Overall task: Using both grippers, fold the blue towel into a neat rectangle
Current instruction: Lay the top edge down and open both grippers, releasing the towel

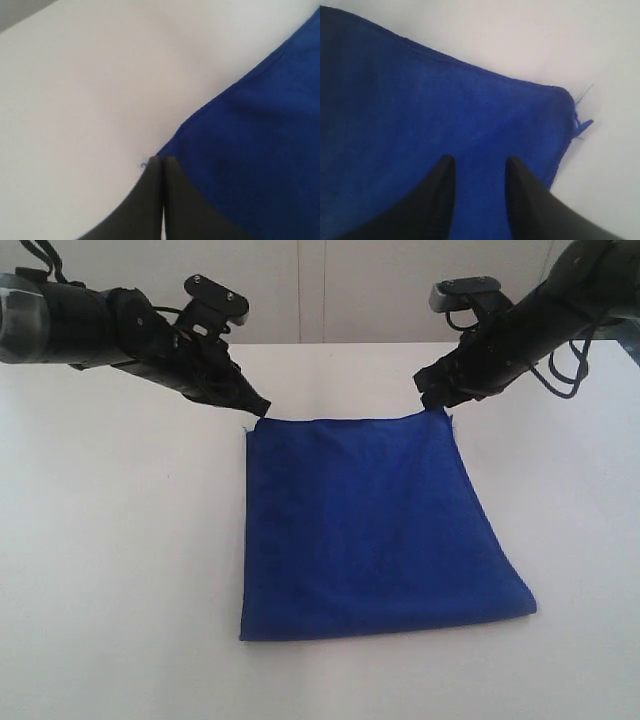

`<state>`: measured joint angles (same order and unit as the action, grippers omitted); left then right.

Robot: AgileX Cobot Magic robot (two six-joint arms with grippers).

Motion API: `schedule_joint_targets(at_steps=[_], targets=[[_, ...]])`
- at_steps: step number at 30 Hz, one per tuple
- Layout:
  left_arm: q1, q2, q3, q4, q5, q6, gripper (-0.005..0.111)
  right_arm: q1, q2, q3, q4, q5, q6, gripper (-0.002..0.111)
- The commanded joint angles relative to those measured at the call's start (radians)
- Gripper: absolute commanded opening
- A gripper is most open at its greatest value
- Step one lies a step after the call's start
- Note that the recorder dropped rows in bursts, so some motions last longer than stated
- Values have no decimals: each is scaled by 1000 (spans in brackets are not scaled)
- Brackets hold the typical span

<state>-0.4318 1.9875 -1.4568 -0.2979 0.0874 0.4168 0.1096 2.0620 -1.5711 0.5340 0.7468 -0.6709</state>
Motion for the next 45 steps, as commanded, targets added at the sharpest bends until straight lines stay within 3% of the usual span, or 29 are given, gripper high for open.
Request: schedule_joint_targets(at_steps=[1, 6, 14, 25, 28, 31, 38, 45], targets=[[0, 10, -37, -82, 84, -107, 0, -11, -9, 2, -10, 5, 27, 32], [0, 86, -112, -173, 105, -107, 0, -11, -2, 2, -10, -9, 28, 32], [0, 200, -203, -173, 104, -104, 0, -11, 30, 2, -10, -10, 48, 32], [0, 280, -208, -119, 60, -100, 0, -11, 36, 2, -10, -26, 48, 32], [0, 280, -208, -90, 60, -100, 0, -11, 36, 2, -57, -38, 163, 32], [0, 282, -208, -86, 60, -100, 0, -11, 43, 2, -111, -50, 293, 26], [0, 287, -208, -86, 64, -100, 0, -9, 96, -3, -103, -89, 313, 6], [0, 287, -208, -86, 70, -100, 0, -9, 148, -3, -107, -90, 313, 4]])
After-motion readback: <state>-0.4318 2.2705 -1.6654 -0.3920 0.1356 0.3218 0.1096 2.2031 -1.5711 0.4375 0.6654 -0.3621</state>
